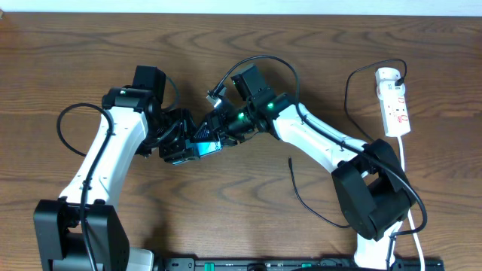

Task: Plug charger to phone and switch on socket
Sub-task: 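Grasp the phone's side edge with the right gripper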

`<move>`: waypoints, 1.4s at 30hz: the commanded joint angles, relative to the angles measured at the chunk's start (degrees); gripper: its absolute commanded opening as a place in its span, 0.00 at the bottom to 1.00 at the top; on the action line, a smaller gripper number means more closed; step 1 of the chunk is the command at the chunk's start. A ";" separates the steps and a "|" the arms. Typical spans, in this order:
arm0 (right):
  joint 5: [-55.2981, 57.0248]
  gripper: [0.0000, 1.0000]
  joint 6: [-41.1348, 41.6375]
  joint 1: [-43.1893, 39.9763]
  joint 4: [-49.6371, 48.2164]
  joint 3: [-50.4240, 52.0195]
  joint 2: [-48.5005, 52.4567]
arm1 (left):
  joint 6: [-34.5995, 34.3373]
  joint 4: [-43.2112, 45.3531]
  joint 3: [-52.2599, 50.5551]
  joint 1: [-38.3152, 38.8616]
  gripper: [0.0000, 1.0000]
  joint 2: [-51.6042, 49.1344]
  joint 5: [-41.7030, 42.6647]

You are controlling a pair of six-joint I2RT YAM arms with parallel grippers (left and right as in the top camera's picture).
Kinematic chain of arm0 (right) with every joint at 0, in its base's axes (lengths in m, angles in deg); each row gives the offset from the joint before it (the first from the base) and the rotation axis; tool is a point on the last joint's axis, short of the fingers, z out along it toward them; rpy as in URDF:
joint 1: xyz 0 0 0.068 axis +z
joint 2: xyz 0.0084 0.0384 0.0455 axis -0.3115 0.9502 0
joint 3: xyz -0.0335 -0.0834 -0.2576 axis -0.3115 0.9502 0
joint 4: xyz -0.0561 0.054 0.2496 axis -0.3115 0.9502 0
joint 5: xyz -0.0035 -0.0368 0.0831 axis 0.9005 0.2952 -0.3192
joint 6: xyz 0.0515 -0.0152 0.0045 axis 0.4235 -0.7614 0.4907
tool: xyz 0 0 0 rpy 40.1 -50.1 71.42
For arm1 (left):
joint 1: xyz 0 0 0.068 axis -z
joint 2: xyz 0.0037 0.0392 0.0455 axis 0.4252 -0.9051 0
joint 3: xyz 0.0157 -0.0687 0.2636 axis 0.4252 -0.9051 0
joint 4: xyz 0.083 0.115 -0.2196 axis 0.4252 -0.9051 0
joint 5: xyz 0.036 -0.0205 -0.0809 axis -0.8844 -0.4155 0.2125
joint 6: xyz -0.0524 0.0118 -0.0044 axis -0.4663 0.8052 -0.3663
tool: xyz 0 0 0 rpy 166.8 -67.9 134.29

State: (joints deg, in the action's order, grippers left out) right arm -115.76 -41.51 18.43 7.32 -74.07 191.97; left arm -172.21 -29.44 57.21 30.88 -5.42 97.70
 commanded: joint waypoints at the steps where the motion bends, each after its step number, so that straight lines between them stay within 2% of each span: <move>1: 0.13 0.45 -0.59 0.55 0.76 -0.46 -0.13 | -0.72 -0.42 -0.22 -0.24 0.07 0.04 0.92; 7: 3.52 0.45 -0.59 0.55 4.42 -0.46 -0.13 | -0.72 -0.42 -0.22 -0.24 0.07 0.04 0.70; 17: 4.55 0.45 -0.57 0.55 4.50 -0.46 -0.13 | -0.50 -0.44 -0.22 -0.22 0.07 0.04 0.70; 36: 4.55 0.28 -0.31 0.61 3.08 -0.46 -0.13 | 0.37 -0.46 -0.22 -0.22 0.07 0.04 0.72; 42: 4.59 0.27 -0.31 0.61 3.04 -0.46 -0.13 | 0.31 -0.68 -0.22 -0.22 0.07 0.04 1.03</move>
State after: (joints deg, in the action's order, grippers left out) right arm -111.17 -41.53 18.58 10.54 -74.07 191.97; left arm -172.01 -29.68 57.21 30.88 -5.42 97.68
